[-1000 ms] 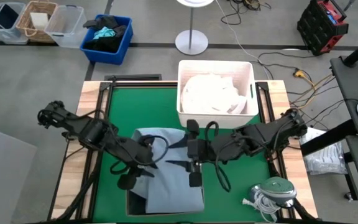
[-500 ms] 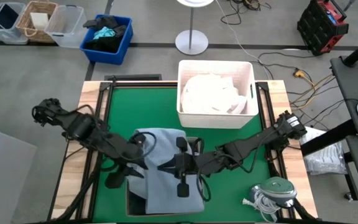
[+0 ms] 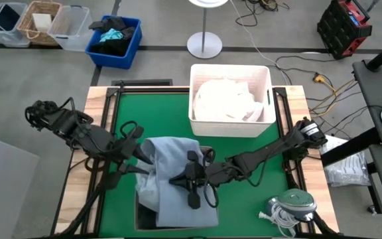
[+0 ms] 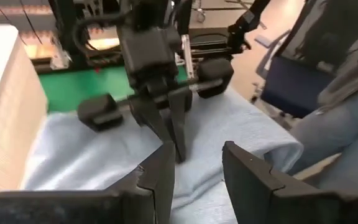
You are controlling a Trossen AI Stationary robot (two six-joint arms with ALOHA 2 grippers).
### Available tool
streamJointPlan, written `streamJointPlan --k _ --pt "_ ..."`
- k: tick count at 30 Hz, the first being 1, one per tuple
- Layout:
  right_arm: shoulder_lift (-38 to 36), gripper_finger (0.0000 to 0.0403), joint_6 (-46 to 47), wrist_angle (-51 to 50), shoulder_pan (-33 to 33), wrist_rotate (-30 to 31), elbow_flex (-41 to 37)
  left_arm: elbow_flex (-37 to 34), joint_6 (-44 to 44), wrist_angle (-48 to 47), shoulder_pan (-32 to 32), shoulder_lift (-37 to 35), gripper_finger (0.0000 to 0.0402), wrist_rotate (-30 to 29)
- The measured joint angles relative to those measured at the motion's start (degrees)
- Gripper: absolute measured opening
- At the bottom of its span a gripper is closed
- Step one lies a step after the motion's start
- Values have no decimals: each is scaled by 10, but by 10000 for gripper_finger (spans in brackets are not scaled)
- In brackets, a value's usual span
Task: Sort clothes
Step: Put the light blue pants into the gray laundry organizer
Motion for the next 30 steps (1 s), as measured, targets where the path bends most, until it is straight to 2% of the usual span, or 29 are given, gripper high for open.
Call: streamJointPlan --k 5,9,14,18,23,30 --pt "0 9 33 -40 -1 -12 -27 -61 25 46 0 -1 114 -6" --pt "-1 9 46 -106 -1 -25 -27 -138 -11 100 -1 -6 114 20" --pt "-1 9 46 -124 -1 -35 -27 -206 -60 167 -5 -3 114 59" --pt "-1 9 47 -126 -2 -37 -27 -232 -84 205 -17 9 114 75" --pt "0 9 46 -124 -3 -38 -25 -249 -106 209 -28 19 114 80" --pt "3 9 7 -151 -3 -42 29 -274 -156 229 -40 40 114 120"
